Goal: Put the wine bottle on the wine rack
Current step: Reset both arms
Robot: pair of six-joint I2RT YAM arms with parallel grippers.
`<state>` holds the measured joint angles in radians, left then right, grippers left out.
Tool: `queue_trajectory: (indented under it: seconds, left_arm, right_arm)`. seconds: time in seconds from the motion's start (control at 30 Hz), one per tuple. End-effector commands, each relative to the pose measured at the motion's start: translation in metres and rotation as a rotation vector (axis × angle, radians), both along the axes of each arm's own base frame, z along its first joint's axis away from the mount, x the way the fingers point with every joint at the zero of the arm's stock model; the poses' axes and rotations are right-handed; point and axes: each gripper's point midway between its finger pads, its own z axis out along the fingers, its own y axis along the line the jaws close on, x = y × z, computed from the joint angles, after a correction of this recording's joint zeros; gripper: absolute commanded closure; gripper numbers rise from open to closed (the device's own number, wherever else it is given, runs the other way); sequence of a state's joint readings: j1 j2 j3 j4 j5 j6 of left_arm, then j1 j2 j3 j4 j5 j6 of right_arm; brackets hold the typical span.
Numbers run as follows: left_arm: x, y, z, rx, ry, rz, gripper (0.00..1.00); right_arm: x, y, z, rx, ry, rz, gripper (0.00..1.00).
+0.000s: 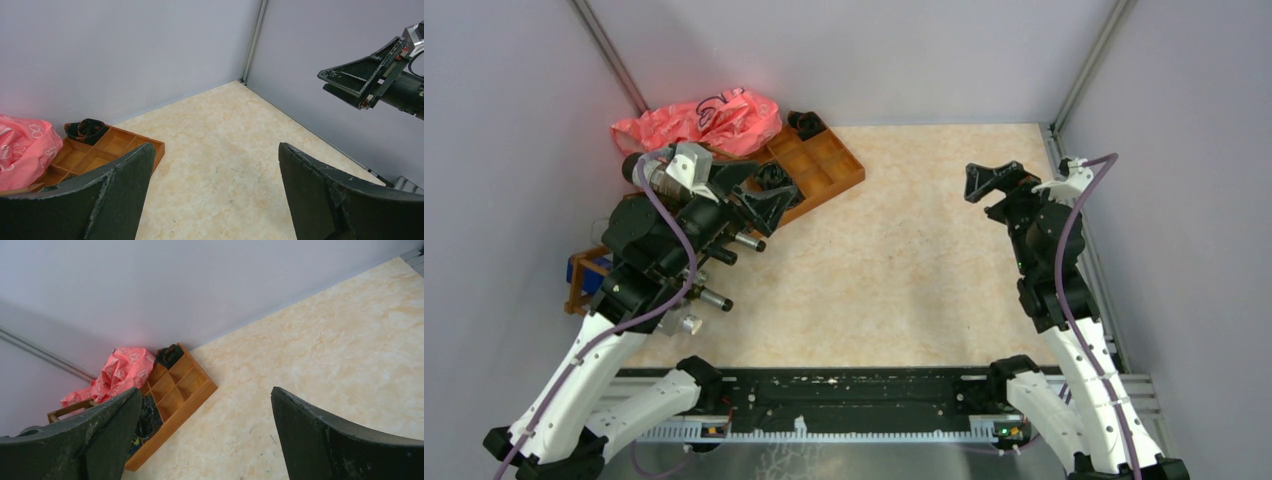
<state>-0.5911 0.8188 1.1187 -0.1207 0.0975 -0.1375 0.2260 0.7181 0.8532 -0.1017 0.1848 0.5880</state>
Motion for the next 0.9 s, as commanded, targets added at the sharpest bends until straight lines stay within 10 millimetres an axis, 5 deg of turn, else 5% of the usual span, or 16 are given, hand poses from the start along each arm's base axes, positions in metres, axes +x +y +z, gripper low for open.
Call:
queue_trajectory:
  seconds: [0.0,0.87]
  left_arm:
    - [-0.0025,0.0054,0.0057,-0.004,-0.019,0.014,0.01]
    - [-0.0009,0.0046,0.0019,-0.001,-0.011,0.015,0.01]
  right_arm:
    - [-0.005,-0.0052,0.0293,0.02,-0.07,-0.021,0.02]
    - [-0.0053,-0.0086,0.0251,0.0,-0.062,-0.037,0.01]
